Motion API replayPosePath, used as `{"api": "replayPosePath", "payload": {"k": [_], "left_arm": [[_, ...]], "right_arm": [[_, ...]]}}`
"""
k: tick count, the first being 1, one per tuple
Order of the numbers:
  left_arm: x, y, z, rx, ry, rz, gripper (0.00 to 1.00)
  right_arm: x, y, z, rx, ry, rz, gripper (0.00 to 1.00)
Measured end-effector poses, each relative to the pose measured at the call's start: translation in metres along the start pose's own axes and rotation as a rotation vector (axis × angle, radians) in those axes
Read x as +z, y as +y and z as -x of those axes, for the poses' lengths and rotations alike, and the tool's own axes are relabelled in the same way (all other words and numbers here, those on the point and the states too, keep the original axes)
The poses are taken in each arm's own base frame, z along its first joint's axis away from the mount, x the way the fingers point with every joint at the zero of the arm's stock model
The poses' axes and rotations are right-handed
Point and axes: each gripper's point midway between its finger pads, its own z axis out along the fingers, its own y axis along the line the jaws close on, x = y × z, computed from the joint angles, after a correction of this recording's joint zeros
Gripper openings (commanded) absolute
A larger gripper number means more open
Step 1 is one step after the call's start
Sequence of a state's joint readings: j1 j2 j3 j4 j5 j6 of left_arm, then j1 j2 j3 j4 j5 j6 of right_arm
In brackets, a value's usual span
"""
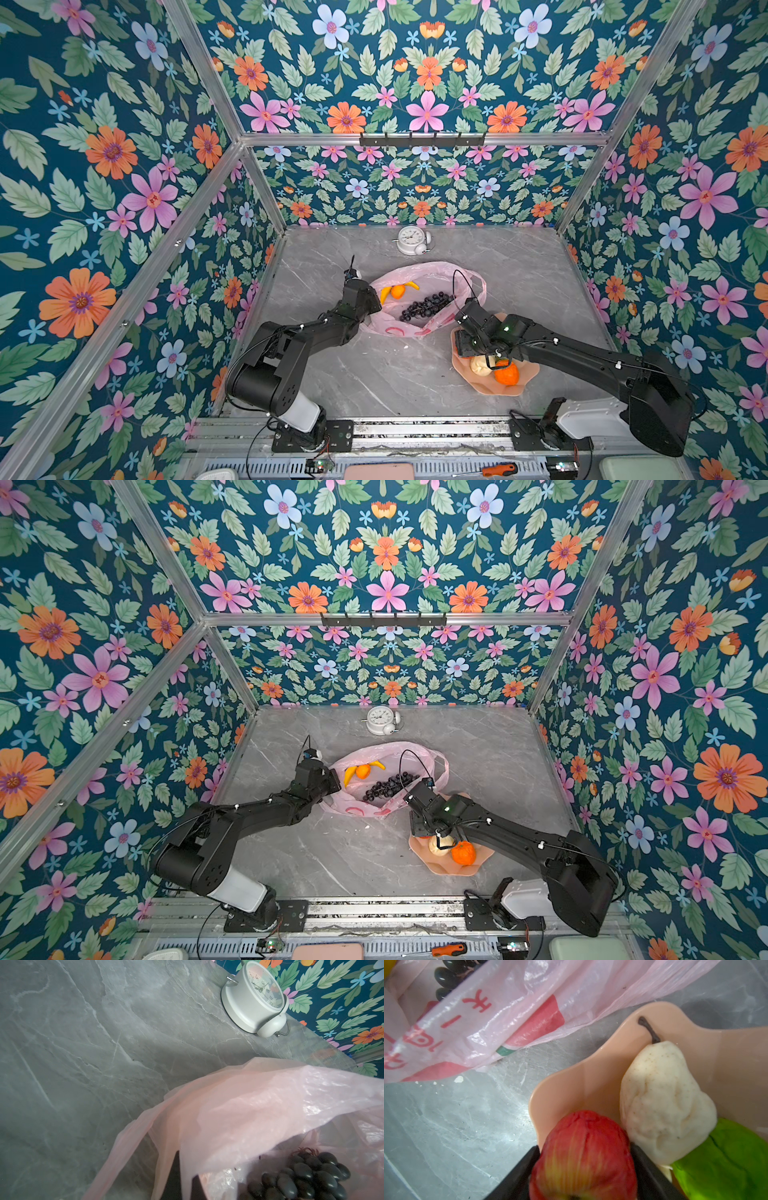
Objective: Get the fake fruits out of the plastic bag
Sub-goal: 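Lower the red apple into the peach bowl and open the right gripper, then move the right gripper back over the bag opening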
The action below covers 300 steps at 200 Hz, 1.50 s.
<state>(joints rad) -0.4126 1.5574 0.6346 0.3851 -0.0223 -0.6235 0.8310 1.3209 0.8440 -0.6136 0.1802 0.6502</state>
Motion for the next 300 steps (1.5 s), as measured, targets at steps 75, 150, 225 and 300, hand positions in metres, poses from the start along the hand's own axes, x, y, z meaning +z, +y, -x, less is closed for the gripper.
{"api": "replayPosePath", "payload": {"k": [75, 150, 225, 300], "left_arm": [[0.000, 0.001, 0.000, 0.001, -0.001, 0.001, 0.07], [0.000, 0.001, 0.001, 0.001, -0.001, 0.002, 0.07], [0.000, 0.001, 0.001, 0.001, -0.002, 0.003, 0.07], [-0.004, -0.001, 0.007, 0.011, -0.020, 0.001, 0.06]], "right_arm": [[-0.005, -0.007, 0.002, -0.003, -0.008, -0.036, 0.68], [0.002, -0.012, 0.000, -0.013, 0.008, -0.079, 0.67], [-0.005, -0.013, 0.004, -0.012, -0.008, -0.079, 0.69], [-0.037, 0.011, 0.043, -0.029, -0.114, 0.000, 0.70]]}}
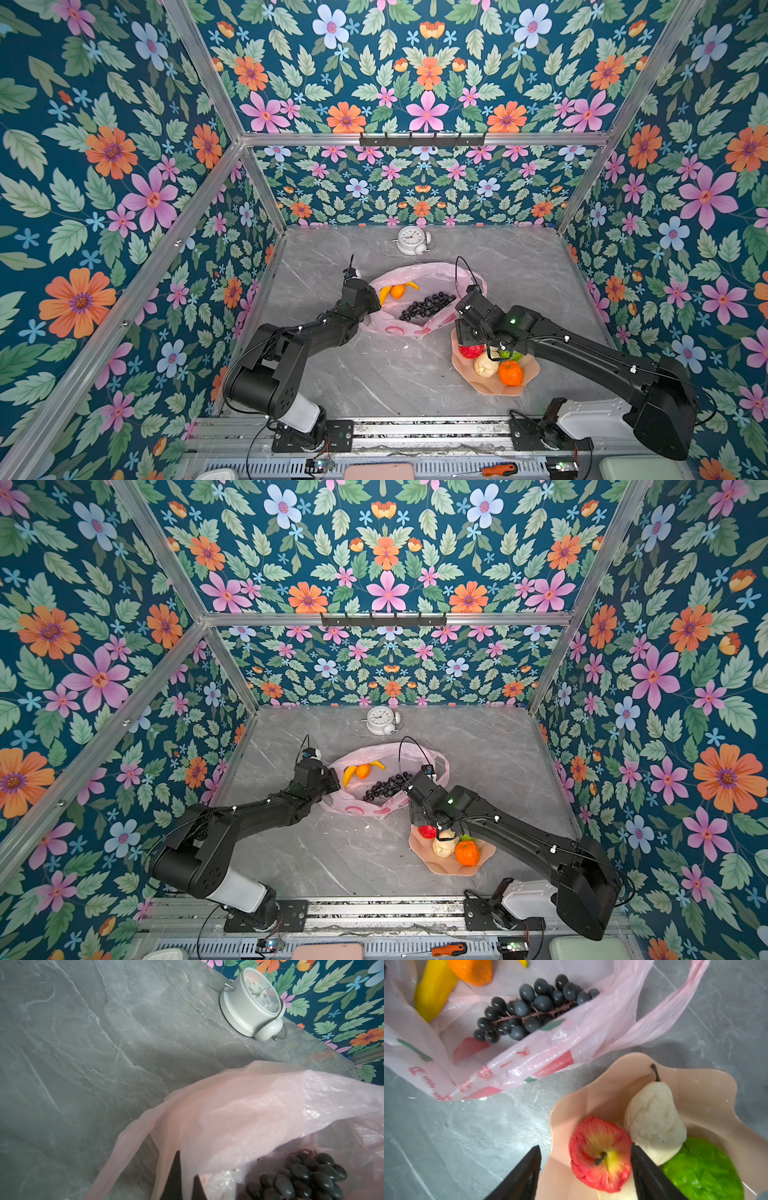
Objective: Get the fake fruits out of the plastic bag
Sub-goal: 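Move the right gripper back over the bag opening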
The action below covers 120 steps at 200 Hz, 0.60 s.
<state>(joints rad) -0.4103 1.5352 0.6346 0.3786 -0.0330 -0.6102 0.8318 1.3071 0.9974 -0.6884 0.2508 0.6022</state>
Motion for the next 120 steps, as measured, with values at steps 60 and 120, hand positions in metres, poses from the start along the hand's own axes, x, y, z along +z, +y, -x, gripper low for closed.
{"api": "replayPosePath", "payload": {"k": [60, 120], "left_arm": [[0.000, 0.005, -0.002, 0.012, 0.004, 0.024, 0.06], [0.009, -0.005, -0.005, 0.042, 0.039, 0.021, 0.06]], "right_arm": [[0.008, 0.063, 0.068, -0.016, -0.093, 0.121, 0.66], [0.062, 0.115, 0.094, -0.036, -0.043, 0.177, 0.62]]}}
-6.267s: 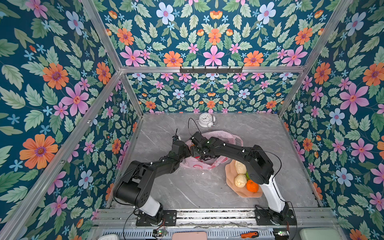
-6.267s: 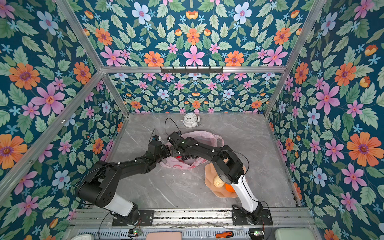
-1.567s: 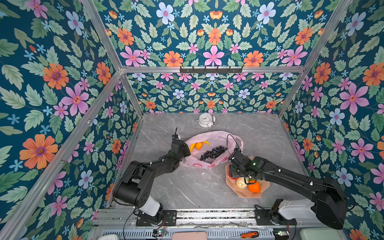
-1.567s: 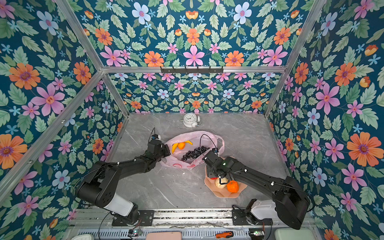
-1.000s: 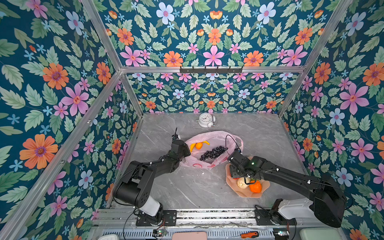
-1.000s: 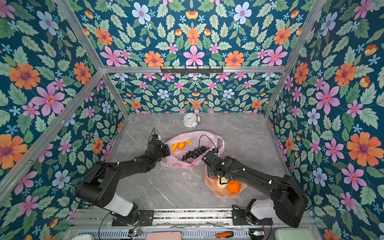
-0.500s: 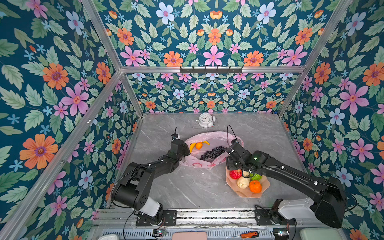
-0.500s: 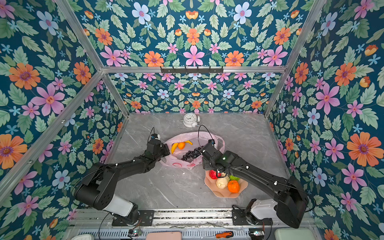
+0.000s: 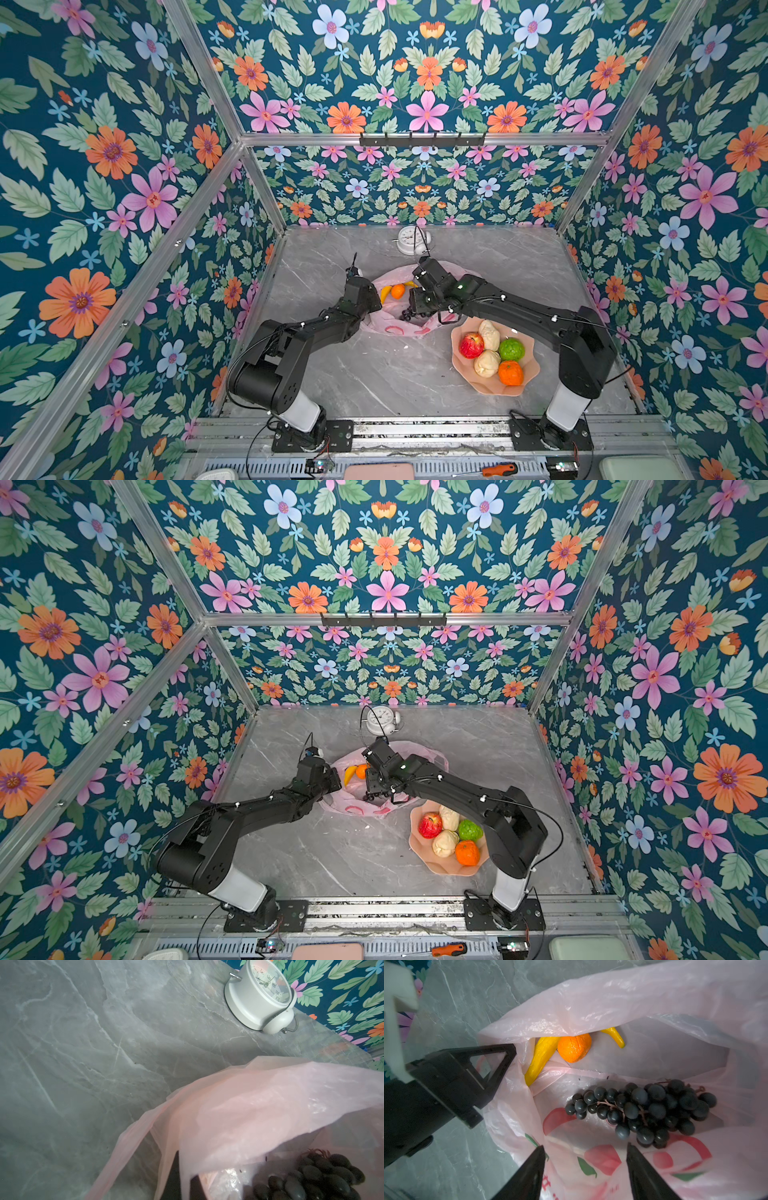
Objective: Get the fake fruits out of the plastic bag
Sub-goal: 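Move the right gripper back over the bag opening, then lower the right gripper into the bag and grasp the orange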
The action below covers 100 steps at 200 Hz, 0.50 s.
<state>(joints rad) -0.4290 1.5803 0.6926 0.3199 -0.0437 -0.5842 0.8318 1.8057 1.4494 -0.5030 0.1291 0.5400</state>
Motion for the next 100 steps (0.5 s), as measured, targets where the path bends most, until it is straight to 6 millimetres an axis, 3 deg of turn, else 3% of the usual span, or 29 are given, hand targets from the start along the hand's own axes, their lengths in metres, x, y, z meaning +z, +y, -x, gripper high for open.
{"api": "replayPosePath", "payload": {"k": [57, 100], "left_arm": [[0.002, 0.005, -0.007, 0.010, 0.024, 0.020, 0.06], [0.003, 0.017, -0.010, -0.050, 0.047, -0.007, 0.06]], "right_arm": [[0.051, 0.036, 0.022, -0.028, 0.030, 0.068, 0.53], [0.079, 0.040, 0.034, -0.091, 0.038, 0.074, 0.46]]}}
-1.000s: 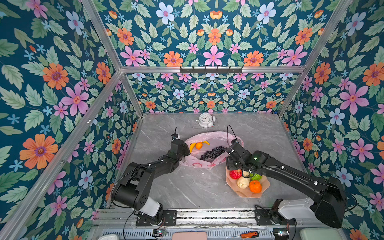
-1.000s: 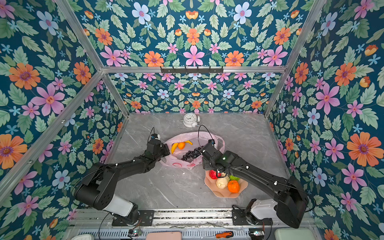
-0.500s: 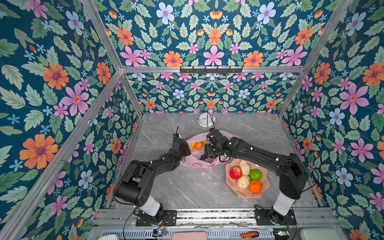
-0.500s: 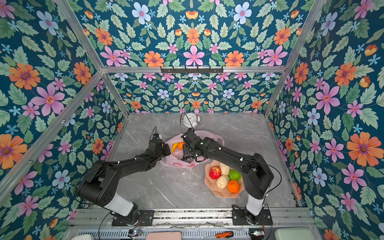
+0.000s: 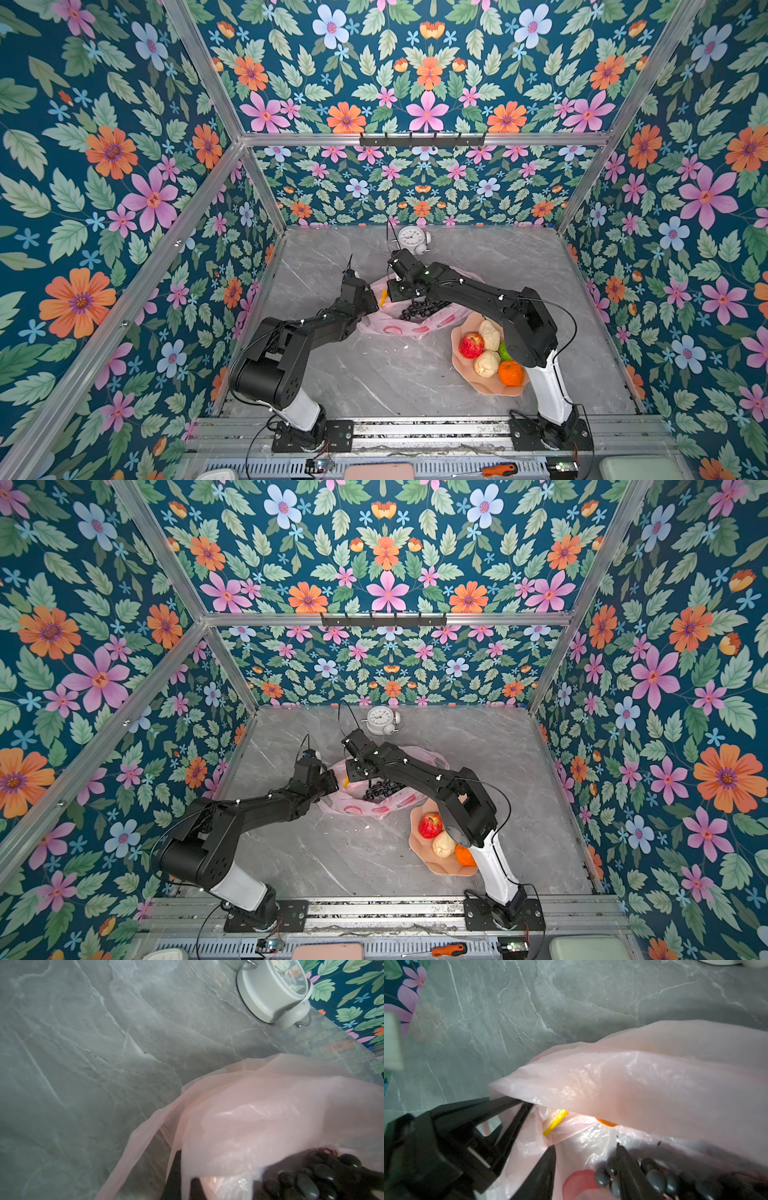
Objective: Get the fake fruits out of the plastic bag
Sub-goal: 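Lower the right gripper into the bag and grasp the orange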
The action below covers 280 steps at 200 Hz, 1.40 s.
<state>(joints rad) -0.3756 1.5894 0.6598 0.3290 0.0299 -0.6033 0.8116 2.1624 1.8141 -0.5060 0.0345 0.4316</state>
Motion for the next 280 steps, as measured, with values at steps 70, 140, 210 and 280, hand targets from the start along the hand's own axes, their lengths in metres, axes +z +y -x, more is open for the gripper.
{"api": "replayPosePath", "payload": {"k": [70, 140, 210, 280], "left_arm": [[-0.008, -0.015, 0.007, 0.000, -0.030, -0.080, 0.02], [-0.008, -0.015, 0.007, 0.001, -0.033, -0.084, 0.03], [-0.008, -0.015, 0.007, 0.001, -0.033, -0.084, 0.04], [-0.009, -0.017, 0.005, 0.001, -0.025, -0.096, 0.04]], "right_arm": [[0.010, 0.006, 0.009, -0.196, -0.007, 0.034, 0.44], [0.024, -0.009, 0.014, -0.094, 0.028, -0.051, 0.52], [0.029, -0.027, 0.008, 0.160, 0.045, -0.152, 0.54], [0.040, -0.026, 0.012, 0.267, 0.035, -0.164, 0.57]]}}
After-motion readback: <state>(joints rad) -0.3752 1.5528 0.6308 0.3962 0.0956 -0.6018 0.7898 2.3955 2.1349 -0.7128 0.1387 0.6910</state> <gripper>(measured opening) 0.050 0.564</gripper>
